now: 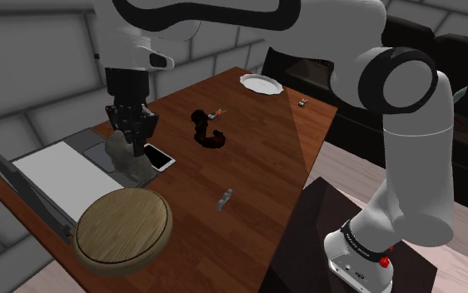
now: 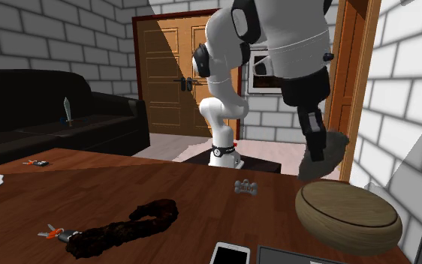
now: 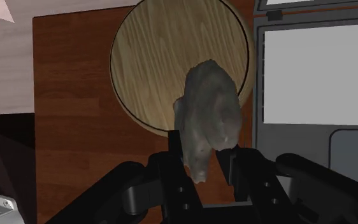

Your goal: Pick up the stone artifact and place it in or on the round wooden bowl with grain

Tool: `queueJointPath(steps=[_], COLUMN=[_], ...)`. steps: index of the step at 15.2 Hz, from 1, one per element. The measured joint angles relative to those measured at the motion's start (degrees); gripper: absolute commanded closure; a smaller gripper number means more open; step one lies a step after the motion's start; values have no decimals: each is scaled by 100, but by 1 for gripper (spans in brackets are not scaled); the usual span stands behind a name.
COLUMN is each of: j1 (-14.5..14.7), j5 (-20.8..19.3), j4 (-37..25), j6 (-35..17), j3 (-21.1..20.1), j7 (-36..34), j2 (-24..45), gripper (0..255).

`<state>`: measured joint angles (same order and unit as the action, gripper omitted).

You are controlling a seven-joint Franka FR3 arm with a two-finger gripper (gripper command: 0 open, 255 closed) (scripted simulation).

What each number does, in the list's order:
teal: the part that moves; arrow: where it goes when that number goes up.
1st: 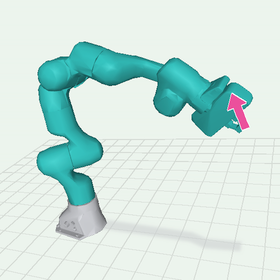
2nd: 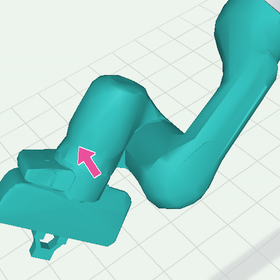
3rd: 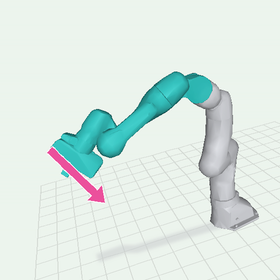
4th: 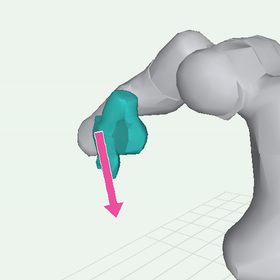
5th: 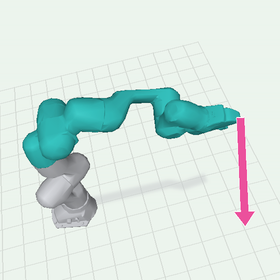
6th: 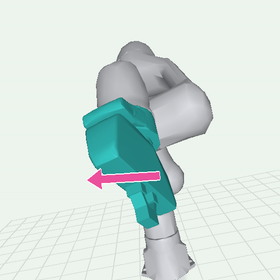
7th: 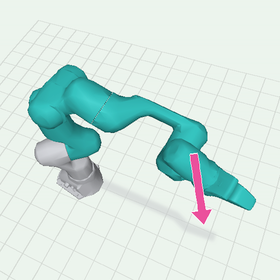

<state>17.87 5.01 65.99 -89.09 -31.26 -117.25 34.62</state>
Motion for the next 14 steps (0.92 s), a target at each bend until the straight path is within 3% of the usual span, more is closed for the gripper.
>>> queueJointPath(steps=[7,14], j1=[485,469], j5=[93,109], j4=[432,958], j6=[-428,-925], j3=[-204,-200], j7=[-660,-601], j2=[-252,-274], gripper=[255,255])
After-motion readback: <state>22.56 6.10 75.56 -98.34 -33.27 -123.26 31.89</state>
